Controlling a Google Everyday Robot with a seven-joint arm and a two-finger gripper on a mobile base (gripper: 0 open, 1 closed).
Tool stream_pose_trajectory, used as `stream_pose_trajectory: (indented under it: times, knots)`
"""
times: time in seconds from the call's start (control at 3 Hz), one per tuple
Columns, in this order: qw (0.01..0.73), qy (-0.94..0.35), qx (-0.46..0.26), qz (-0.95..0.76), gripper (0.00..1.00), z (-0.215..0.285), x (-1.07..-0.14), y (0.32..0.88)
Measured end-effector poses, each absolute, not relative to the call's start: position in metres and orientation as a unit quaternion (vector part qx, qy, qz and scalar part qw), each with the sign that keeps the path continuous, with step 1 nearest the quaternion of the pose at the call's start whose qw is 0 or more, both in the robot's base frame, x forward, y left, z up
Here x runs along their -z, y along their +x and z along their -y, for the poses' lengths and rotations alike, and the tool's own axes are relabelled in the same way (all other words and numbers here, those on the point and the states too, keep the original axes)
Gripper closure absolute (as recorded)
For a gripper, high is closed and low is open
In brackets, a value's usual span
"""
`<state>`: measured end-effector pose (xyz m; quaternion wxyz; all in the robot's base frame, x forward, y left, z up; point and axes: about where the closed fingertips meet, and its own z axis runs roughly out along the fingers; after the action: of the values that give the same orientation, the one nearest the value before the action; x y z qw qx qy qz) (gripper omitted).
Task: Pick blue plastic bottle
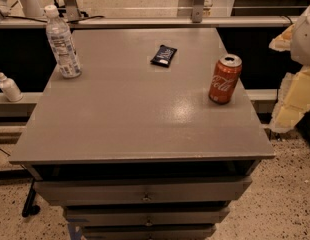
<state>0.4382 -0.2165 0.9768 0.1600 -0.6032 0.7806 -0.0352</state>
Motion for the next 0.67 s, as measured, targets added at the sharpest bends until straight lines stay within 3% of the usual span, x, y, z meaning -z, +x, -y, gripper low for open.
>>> stream_pose_trajectory:
  times: [0.67]
  knots:
    - [0.178, -0.597, 0.008, -0.782, 0.0, 0.203, -0.972, 0.436]
